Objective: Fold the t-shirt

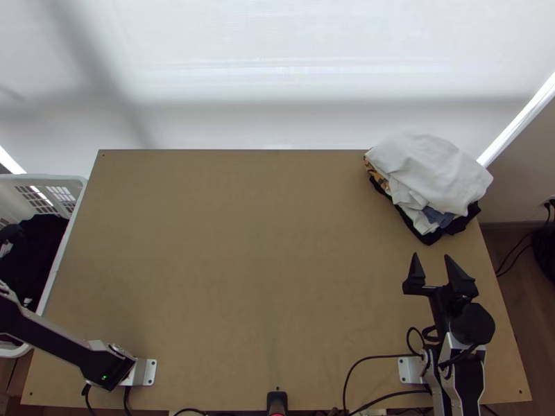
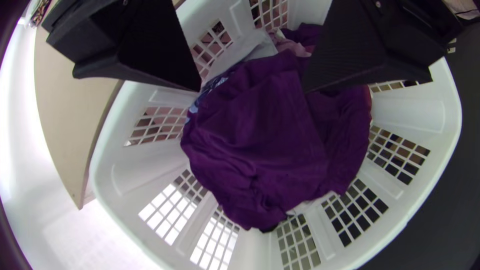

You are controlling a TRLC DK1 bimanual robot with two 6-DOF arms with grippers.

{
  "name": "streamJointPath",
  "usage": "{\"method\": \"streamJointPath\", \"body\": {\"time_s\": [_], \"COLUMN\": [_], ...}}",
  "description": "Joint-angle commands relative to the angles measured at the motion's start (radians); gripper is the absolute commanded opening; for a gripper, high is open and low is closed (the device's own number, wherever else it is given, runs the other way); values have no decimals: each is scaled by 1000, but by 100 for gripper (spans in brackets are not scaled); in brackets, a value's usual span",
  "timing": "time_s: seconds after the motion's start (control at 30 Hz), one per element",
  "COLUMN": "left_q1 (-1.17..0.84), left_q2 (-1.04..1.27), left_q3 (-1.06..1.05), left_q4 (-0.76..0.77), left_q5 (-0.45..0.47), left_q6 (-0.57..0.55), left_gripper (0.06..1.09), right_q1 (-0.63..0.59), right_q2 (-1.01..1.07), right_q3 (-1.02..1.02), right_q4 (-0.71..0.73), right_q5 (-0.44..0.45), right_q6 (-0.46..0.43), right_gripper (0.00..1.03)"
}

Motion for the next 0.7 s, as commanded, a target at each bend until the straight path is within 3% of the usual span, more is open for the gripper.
{"method": "streamJointPath", "body": {"time_s": [0.0, 0.33, 0.53, 0.57, 0.6, 0.67], "left_q1": [9, 58, 73, 75, 78, 78], "left_q2": [96, 332, 427, 433, 436, 445], "left_q3": [48, 148, 199, 199, 197, 200], "left_q4": [-53, -33, -16, -16, -7, 62], "left_q5": [-35, -76, -78, -90, -92, -125], "left_q6": [54, 141, 186, 189, 189, 186], "left_gripper": [104, 103, 96, 85, 68, 8], "right_q1": [-1, -1, -1, -2, -1, -1], "right_q2": [4, 4, 4, 4, 4, 4], "right_q3": [1, 1, 1, 1, 1, 1], "right_q4": [-20, -20, -20, -20, -20, -20], "right_q5": [0, -1, 0, 0, -1, 0], "right_q6": [13, 13, 13, 13, 13, 13], "right_gripper": [98, 98, 98, 98, 98, 98]}}
